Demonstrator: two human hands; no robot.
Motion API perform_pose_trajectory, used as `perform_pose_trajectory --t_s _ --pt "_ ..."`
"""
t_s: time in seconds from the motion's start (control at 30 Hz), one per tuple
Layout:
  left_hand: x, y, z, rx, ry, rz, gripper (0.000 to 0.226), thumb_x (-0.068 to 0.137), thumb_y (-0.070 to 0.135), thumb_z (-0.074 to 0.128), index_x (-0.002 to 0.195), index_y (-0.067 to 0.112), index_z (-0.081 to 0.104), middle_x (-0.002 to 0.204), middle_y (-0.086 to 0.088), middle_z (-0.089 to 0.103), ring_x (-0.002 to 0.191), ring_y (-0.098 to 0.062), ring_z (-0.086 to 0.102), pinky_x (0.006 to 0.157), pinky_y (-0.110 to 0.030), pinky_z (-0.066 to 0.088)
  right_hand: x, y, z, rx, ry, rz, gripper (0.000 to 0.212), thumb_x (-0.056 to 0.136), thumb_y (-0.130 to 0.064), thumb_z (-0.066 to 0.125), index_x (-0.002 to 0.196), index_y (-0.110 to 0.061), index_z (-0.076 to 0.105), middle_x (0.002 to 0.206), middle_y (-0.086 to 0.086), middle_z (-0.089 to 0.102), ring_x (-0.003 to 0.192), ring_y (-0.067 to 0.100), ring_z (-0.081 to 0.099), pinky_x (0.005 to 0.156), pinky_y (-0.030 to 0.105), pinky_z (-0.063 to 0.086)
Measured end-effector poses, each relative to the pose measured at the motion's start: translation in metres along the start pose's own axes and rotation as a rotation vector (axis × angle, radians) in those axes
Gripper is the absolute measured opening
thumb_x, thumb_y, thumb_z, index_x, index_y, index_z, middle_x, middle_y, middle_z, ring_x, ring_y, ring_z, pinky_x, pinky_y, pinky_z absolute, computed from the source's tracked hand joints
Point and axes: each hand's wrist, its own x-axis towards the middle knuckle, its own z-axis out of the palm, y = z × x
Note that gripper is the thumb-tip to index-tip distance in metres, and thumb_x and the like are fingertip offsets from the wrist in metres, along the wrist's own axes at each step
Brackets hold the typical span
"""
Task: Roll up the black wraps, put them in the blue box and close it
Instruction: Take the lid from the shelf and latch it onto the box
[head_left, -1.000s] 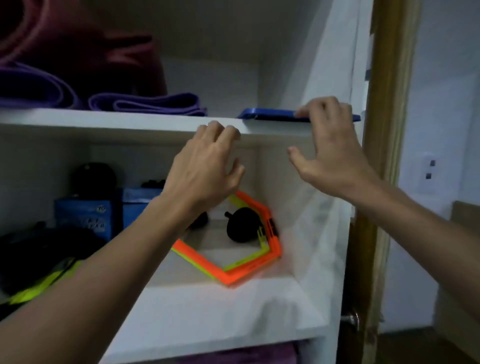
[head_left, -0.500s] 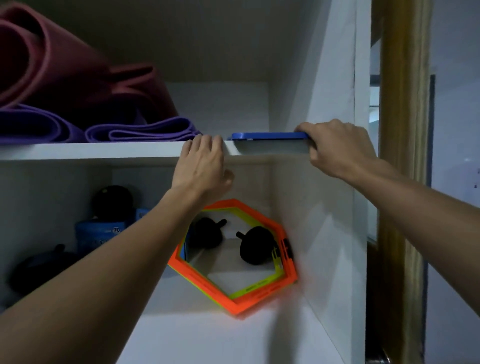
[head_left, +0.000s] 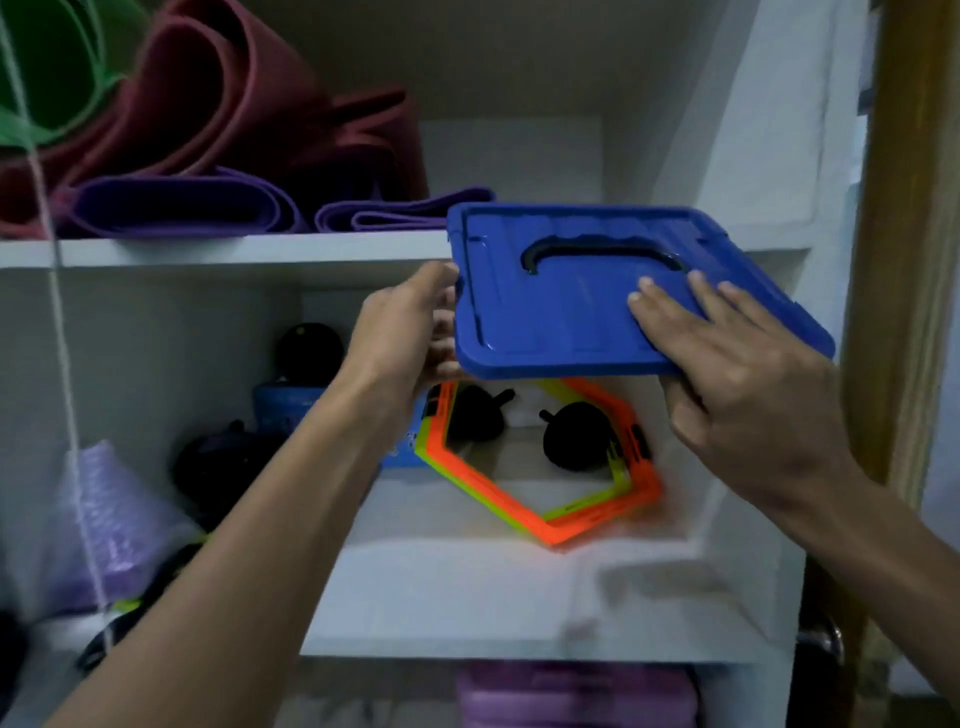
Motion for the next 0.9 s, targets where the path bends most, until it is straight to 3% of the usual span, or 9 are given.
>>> perform_pose_trajectory --t_s 0.1,0.2,0.27,0.37,0.47,0.53,0.67,0.8,0.9 --pt "-0.041 -0.014 -0.052 -0.034 0.062 -0.057 0.017 0.096 0.013 0.055 0.098 0.0 0.067 0.064 -0.004 0.068 0.045 -0.013 0.057 0.043 -0.022 0.041 -0.026 -0.061 -0.002 0.063 -0.06 -0.046 0.051 0.083 0.0 0.059 0.135 -0.002 0.056 0.136 0.016 0.059 0.126 0.045 0.054 0.104 0.056 0.046" --pt "-0.074 -0.055 -0.11 0.064 0.151 -0.15 0.012 0.095 0.007 0.059 0.087 0.002 0.067 0.078 -0.012 0.072 0.058 -0.02 0.067 0.049 -0.021 0.048 -0.056 -0.119 0.004 0.15 -0.217 -0.119 0.049 0.09 -0.008 0.055 0.138 -0.005 0.053 0.142 0.013 0.054 0.133 0.039 0.05 0.112 0.057 0.037" --pt "-0.097 -0.093 -0.152 0.149 0.205 -0.237 0.016 0.094 0.01 0.06 0.079 0.007 0.065 0.074 -0.011 0.069 0.062 -0.024 0.063 0.056 -0.028 0.047 -0.078 -0.157 0.009 0.314 -0.386 -0.12 0.056 0.092 -0.033 0.056 0.144 -0.013 0.048 0.151 0.009 0.045 0.143 0.034 0.037 0.117 0.061 0.024" --pt "-0.139 -0.155 -0.213 0.278 0.258 -0.351 0.03 0.095 0.007 0.057 0.066 0.012 0.061 0.054 0.001 0.063 0.048 -0.017 0.056 0.046 -0.022 0.042 -0.119 -0.218 0.017 0.674 -0.596 0.109 0.082 0.084 -0.068 0.05 0.15 -0.02 0.037 0.161 -0.002 0.029 0.153 0.021 0.015 0.122 0.058 0.007" --pt "-0.178 -0.211 -0.266 0.352 0.274 -0.508 0.034 0.1 0.005 0.051 0.069 0.015 0.061 0.042 0.01 0.054 0.038 -0.01 0.05 0.043 -0.023 0.038 -0.169 -0.284 0.033 0.936 -0.562 0.539 0.065 0.089 -0.054 0.049 0.146 -0.024 0.041 0.154 -0.021 0.035 0.147 0.009 0.028 0.121 0.034 0.022" --pt "-0.201 -0.249 -0.301 0.41 0.274 -0.606 0.031 0.101 0.005 0.05 0.076 0.015 0.064 0.046 0.012 0.058 0.042 -0.004 0.055 0.046 -0.02 0.044 -0.2 -0.324 0.052 0.843 -0.584 0.754 0.056 0.091 -0.045 0.046 0.139 -0.016 0.047 0.138 -0.009 0.052 0.126 0.009 0.048 0.105 0.018 0.035" --pt "-0.237 -0.324 -0.353 0.446 0.253 -0.797 0.023 0.1 0.007 0.052 0.087 0.01 0.07 0.075 -0.007 0.069 0.069 -0.022 0.064 0.069 -0.03 0.051 -0.248 -0.399 0.093 0.843 -0.967 1.164 0.029 0.098 -0.032 0.051 0.114 -0.008 0.058 0.104 0.013 0.068 0.083 0.019 0.062 0.062 0.023 0.045" --pt "-0.255 -0.366 -0.378 0.472 0.253 -0.922 0.024 0.1 0.008 0.05 0.087 0.013 0.071 0.08 -0.01 0.07 0.068 -0.022 0.063 0.071 -0.034 0.055 -0.278 -0.449 0.106 0.861 -1.106 1.201 0.027 0.1 -0.021 0.049 0.126 -0.016 0.053 0.097 0.001 0.063 0.082 0.016 0.058 0.066 0.023 0.044" --pt "-0.265 -0.382 -0.389 0.511 0.213 -0.968 0.023 0.1 0.009 0.048 0.096 0.01 0.071 0.084 -0.009 0.071 0.075 -0.023 0.065 0.075 -0.036 0.056 -0.296 -0.464 0.114 0.735 -1.176 1.039 0.017 0.097 -0.01 0.049 0.109 -0.018 0.058 0.076 -0.001 0.056 0.069 0.014 0.054 0.058 0.014 0.035"
